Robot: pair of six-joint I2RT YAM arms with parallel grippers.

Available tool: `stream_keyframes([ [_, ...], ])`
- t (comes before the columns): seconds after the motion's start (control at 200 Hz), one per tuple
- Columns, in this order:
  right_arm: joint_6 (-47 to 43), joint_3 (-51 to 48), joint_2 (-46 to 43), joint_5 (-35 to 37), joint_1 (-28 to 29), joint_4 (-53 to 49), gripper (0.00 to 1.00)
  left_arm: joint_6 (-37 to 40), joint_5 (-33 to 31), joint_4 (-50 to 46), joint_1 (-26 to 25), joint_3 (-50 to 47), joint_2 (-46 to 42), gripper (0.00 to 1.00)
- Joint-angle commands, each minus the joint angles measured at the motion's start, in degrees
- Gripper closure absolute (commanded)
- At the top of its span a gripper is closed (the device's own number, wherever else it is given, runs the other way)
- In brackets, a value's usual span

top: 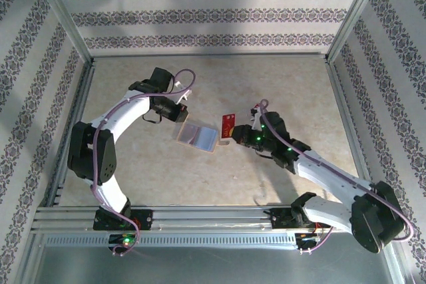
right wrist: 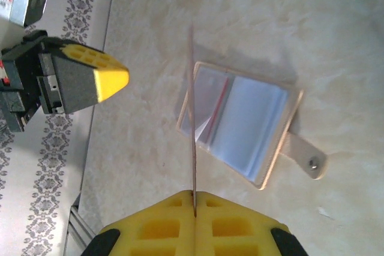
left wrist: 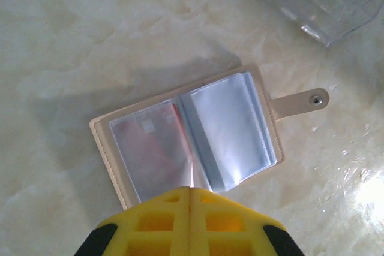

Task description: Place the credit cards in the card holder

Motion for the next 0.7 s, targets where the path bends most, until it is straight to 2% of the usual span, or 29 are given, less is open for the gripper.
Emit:
stream_keyframes([
  [0.0,5.6,-1.5,4.2,5.0,4.1,10.4,1.0,3.0,0.3,-2.3,0.9,0.8,3.7,1.0],
  [0.16,7.2,-0.3,12.3,5.8,8.3,15.2,1.0,2.5,-0.3,-4.5,0.8,4.2,9.3,1.0],
  [0.285,10.0,-0.8,18.0,6.1,10.4,22.7,1.0,2.8,-2.5,-6.3,0.9,6.1,12.4,1.0],
  [0.47,13.8,0.9,27.1,2.0,11.4,31.3,1.0,3.0,-4.8,-6.2,1.2,5.1,13.8,1.0],
  [0.694,15.6,1.8,31.5,0.9,12.3,33.1,1.0,3.0,-5.2,-5.8,1.6,2.6,15.4,1.0],
])
